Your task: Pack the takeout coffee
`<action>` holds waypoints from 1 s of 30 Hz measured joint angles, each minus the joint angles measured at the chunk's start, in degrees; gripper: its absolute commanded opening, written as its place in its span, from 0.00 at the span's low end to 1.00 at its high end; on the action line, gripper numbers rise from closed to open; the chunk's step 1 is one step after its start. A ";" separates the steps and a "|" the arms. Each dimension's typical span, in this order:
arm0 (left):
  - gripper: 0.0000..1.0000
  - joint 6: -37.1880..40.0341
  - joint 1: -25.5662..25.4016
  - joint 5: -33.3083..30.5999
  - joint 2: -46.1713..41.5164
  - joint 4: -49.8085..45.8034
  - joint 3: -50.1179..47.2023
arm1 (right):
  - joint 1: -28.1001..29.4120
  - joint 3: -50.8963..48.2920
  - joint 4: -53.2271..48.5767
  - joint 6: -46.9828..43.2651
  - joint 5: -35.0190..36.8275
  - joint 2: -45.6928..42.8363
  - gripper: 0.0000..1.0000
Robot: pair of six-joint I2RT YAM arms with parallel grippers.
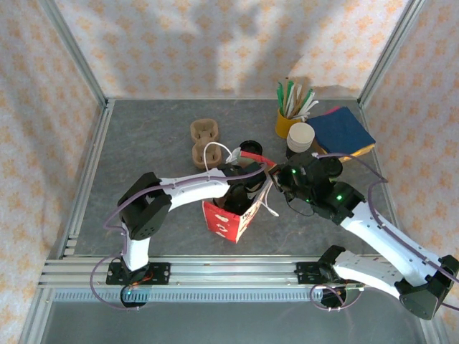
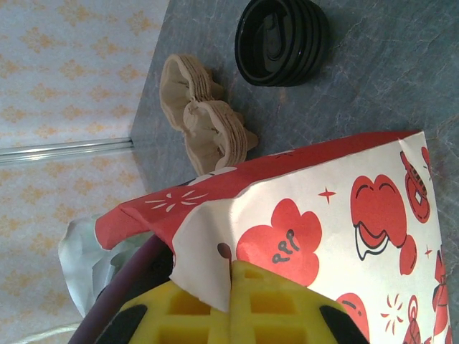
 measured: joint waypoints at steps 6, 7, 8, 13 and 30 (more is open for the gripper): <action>0.11 0.00 0.00 -0.02 0.07 0.22 0.00 | 0.00 1.64 -1.77 -0.63 -0.26 0.33 0.00; 0.11 0.00 0.00 -0.02 0.13 0.35 0.00 | 0.00 1.95 -2.08 -0.66 -0.42 0.33 0.00; 0.11 0.00 0.00 0.00 0.13 0.55 0.00 | 0.00 2.23 -2.38 -0.70 -0.44 0.33 0.00; 0.11 -0.02 0.00 0.20 0.13 1.97 0.00 | 0.00 3.50 -3.58 -1.31 -0.42 0.33 0.00; 0.11 -0.44 0.22 1.03 0.13 3.28 0.00 | 0.00 3.80 -3.48 -1.90 -0.42 0.33 0.00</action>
